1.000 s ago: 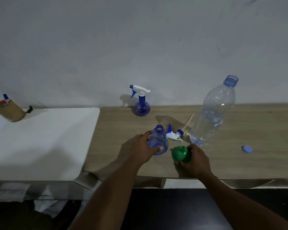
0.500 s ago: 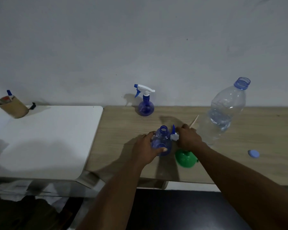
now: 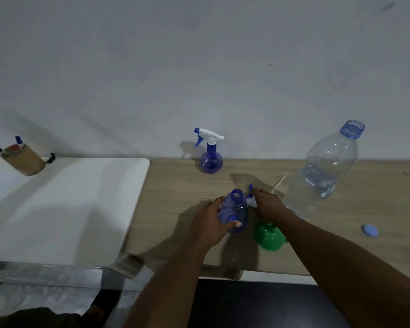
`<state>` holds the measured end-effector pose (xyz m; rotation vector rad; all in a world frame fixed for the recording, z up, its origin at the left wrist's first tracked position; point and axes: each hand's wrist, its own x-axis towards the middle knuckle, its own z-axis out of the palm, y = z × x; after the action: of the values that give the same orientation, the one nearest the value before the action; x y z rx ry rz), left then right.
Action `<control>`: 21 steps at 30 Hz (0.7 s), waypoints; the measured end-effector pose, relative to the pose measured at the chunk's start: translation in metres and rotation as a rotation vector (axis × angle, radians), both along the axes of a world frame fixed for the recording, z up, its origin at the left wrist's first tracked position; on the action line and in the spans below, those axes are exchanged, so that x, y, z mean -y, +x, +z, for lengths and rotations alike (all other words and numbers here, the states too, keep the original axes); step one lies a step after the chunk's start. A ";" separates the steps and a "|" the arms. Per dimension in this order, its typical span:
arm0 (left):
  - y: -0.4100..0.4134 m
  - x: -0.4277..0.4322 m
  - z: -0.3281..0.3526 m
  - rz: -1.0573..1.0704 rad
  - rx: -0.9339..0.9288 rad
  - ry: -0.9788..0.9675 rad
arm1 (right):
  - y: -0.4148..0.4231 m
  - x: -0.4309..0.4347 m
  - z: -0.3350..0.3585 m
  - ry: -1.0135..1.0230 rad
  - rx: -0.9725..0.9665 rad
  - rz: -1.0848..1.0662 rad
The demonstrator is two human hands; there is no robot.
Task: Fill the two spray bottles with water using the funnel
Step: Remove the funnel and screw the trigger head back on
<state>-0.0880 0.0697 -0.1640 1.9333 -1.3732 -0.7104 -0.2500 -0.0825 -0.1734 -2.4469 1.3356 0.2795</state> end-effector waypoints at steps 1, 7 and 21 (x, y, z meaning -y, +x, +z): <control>0.000 0.000 -0.001 0.002 -0.004 0.005 | 0.000 -0.001 0.002 0.000 0.013 -0.022; -0.001 -0.001 0.002 -0.014 0.001 0.007 | -0.009 -0.008 0.046 -0.115 0.160 -0.051; 0.000 0.010 0.004 -0.015 0.005 0.074 | -0.007 -0.027 0.273 -0.181 0.391 0.078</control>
<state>-0.0877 0.0594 -0.1597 1.9851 -1.3830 -0.7737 -0.2569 -0.0557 0.1001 -2.5293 1.1369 -0.3029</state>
